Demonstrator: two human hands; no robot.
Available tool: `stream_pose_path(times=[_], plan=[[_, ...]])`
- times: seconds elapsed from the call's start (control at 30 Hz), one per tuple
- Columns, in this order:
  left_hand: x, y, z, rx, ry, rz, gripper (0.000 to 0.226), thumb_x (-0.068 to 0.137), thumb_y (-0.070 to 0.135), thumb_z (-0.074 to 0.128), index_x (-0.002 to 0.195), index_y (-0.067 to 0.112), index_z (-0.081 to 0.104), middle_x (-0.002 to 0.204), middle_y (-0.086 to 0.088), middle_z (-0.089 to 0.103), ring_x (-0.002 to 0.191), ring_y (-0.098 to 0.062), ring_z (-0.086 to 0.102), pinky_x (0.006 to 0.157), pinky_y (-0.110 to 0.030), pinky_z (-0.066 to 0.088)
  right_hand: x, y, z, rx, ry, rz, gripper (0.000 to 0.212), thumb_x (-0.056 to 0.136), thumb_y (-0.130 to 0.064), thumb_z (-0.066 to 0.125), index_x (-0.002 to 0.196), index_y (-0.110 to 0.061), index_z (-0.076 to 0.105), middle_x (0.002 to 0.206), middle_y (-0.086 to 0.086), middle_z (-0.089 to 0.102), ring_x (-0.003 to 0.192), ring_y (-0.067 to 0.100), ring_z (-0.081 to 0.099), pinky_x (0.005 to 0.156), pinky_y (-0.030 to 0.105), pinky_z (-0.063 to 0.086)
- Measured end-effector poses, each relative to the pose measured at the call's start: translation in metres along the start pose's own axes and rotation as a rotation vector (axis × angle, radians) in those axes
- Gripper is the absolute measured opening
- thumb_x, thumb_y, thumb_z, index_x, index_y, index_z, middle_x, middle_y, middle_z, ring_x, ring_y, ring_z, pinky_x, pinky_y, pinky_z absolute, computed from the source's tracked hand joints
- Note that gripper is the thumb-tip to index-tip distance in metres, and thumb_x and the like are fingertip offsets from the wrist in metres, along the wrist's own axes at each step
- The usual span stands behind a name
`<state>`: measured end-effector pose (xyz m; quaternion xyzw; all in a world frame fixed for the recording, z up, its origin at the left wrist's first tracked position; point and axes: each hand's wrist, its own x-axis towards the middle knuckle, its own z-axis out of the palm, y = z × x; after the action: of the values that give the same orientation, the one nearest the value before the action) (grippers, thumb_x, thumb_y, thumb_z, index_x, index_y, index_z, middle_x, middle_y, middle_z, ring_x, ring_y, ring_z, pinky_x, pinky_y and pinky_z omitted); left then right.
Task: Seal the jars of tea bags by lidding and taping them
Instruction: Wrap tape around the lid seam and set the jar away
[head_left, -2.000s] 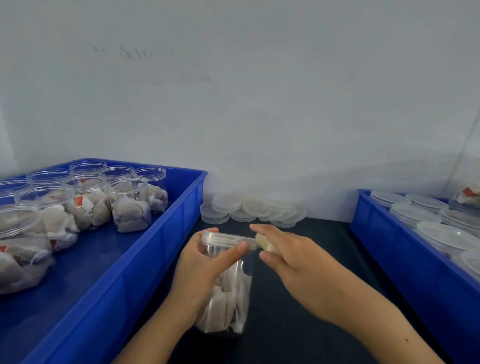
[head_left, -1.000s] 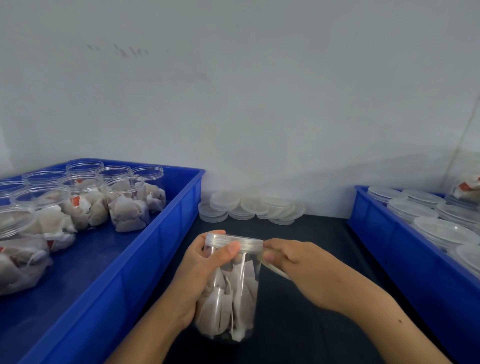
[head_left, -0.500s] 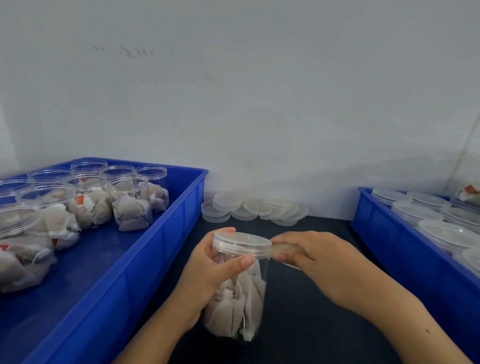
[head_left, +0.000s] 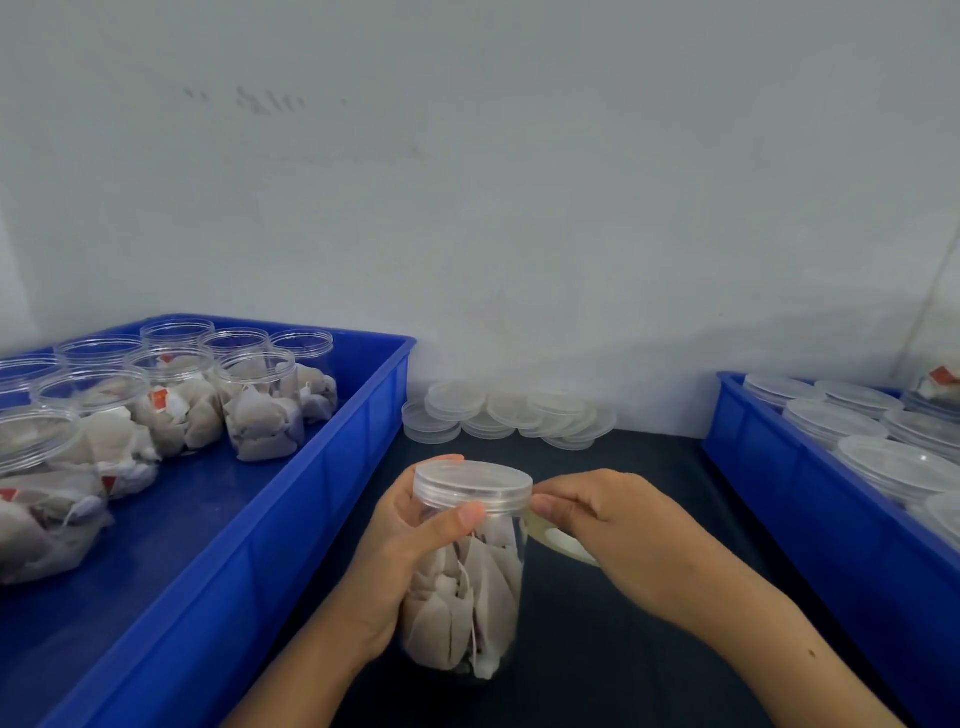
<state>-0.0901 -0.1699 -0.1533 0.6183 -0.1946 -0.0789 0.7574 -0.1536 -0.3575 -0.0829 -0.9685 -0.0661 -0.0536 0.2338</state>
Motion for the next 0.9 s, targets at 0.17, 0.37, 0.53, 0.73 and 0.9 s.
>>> stream_pose_path(times=[0.17,0.37,0.53,0.73,0.9], plan=[[-0.001,0.000,-0.001,0.003,-0.004,0.025,0.102,0.036,0.066,0.087,0.124,0.022,0.058,0.115,0.000,0.070,0.108,-0.017,0.066,0.090,-0.032,0.048,0.001,-0.008,0.010,-0.104,0.095,-0.003,0.042,0.098,-0.052,0.035,0.107,-0.028,0.068,0.086,-0.008,0.047,0.075,0.011,0.052,0.066,0.022,0.044],[-0.003,0.002,0.002,0.131,0.044,0.121,0.076,0.064,0.051,0.075,0.132,0.029,0.050,0.126,0.009,0.062,0.116,-0.003,0.059,0.092,-0.019,0.048,0.002,-0.009,0.015,0.059,0.181,0.034,0.020,0.097,-0.033,0.053,0.103,-0.033,0.072,0.086,0.005,0.058,0.070,0.023,0.051,0.066,0.028,0.049],[-0.002,0.005,0.004,0.248,0.100,0.218,0.081,0.065,0.049,0.078,0.135,0.024,0.045,0.119,0.015,0.064,0.113,0.001,0.059,0.097,-0.021,0.049,0.001,-0.011,0.019,0.044,0.220,0.051,0.024,0.095,-0.040,0.055,0.100,-0.023,0.072,0.087,0.001,0.057,0.080,0.020,0.059,0.063,0.024,0.047],[0.002,0.002,0.009,0.389,0.249,0.250,0.095,0.045,0.060,0.086,0.125,0.027,0.046,0.112,0.014,0.060,0.101,0.009,0.058,0.088,-0.018,0.048,-0.002,-0.021,0.019,-0.029,0.220,-0.006,0.026,0.097,-0.045,0.049,0.106,-0.032,0.069,0.098,-0.012,0.052,0.084,0.009,0.056,0.070,0.021,0.047],[0.003,0.002,0.007,0.322,0.284,0.260,0.085,0.043,0.054,0.081,0.118,0.027,0.051,0.107,0.011,0.063,0.097,0.008,0.061,0.079,-0.006,0.047,-0.004,-0.023,0.009,-0.047,0.151,-0.012,0.024,0.099,-0.042,0.045,0.108,-0.035,0.066,0.096,-0.014,0.057,0.087,0.006,0.056,0.077,0.024,0.048]])
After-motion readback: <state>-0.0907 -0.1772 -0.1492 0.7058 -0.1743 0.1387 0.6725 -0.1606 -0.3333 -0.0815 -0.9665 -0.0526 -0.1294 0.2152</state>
